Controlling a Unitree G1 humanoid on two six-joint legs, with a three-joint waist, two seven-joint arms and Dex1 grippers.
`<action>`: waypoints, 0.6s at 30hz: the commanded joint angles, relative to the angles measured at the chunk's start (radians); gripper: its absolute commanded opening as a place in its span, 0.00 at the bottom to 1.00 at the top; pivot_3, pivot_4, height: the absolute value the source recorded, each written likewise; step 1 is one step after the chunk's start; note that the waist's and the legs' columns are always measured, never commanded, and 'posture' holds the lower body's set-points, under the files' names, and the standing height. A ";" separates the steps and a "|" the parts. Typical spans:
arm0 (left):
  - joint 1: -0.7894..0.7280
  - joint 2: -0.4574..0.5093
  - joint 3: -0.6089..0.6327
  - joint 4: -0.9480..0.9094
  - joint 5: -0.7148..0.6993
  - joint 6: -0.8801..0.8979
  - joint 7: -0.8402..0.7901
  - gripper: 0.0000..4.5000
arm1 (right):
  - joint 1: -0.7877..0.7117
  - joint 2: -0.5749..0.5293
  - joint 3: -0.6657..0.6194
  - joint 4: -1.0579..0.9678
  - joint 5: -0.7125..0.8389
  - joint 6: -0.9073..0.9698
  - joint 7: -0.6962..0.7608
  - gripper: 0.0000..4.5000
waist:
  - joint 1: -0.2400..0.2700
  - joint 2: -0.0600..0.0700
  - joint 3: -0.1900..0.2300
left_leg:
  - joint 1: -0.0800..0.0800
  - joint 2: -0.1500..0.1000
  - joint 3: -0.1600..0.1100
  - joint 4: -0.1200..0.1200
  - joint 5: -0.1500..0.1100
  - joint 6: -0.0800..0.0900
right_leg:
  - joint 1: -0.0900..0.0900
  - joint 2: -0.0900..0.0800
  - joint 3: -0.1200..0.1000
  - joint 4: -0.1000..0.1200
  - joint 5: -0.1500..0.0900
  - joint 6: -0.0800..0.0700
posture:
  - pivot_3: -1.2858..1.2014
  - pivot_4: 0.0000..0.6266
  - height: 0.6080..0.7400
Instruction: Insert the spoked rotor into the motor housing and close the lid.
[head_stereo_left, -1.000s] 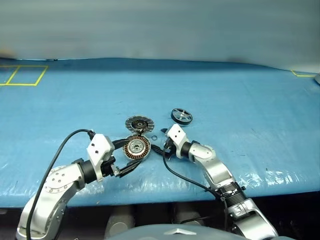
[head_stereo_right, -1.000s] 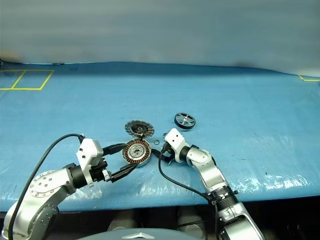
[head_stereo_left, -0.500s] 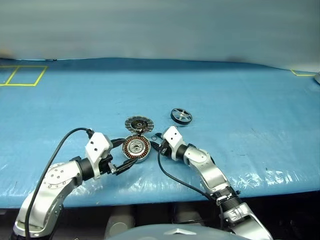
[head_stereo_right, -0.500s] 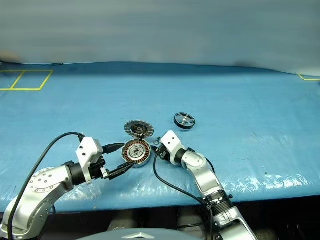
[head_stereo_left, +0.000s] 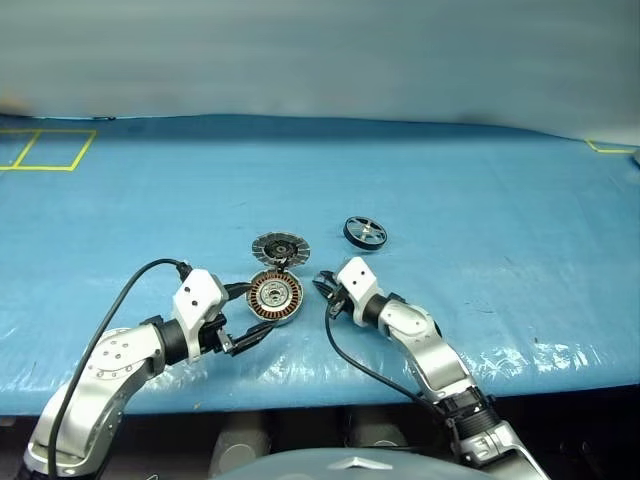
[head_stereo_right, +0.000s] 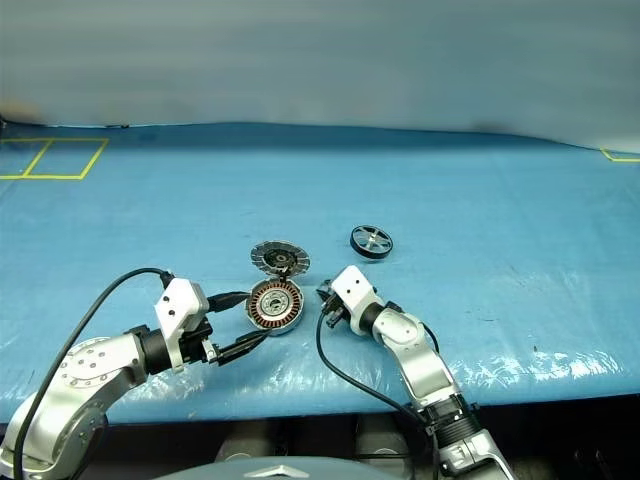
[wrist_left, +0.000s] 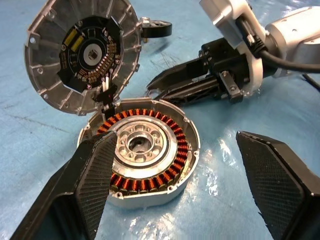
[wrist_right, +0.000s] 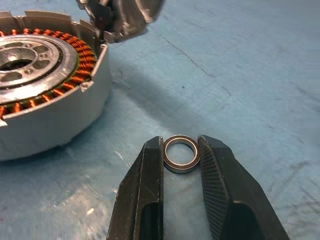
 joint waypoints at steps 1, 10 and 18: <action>0.013 0.000 0.003 -0.020 0.004 -0.040 0.007 0.91 | 0.022 -0.053 -0.051 -0.192 0.047 0.010 0.046 0.15 | 0.001 0.000 0.000 | -0.001 0.000 0.000 -0.001 0.000 0.000 | 0.000 0.000 0.000 -0.001 0.000 0.000 | 0.52 0.24 1.00; 0.043 0.005 0.046 0.019 0.041 -0.143 0.008 0.91 | -0.026 -0.044 0.131 -0.360 0.124 0.151 0.196 0.15 | -0.001 -0.001 0.000 | -0.002 0.001 0.000 -0.013 0.001 -0.002 | -0.001 0.006 0.000 -0.005 -0.001 -0.001 | 0.52 0.24 1.00; 0.047 -0.002 0.084 0.037 0.039 -0.152 0.036 0.91 | -0.154 0.049 0.150 -0.186 0.120 0.211 0.182 0.15 | 0.001 -0.002 0.001 | 0.000 0.002 -0.001 -0.011 0.001 -0.003 | -0.001 0.005 0.000 -0.008 0.000 -0.001 | 0.52 0.24 1.00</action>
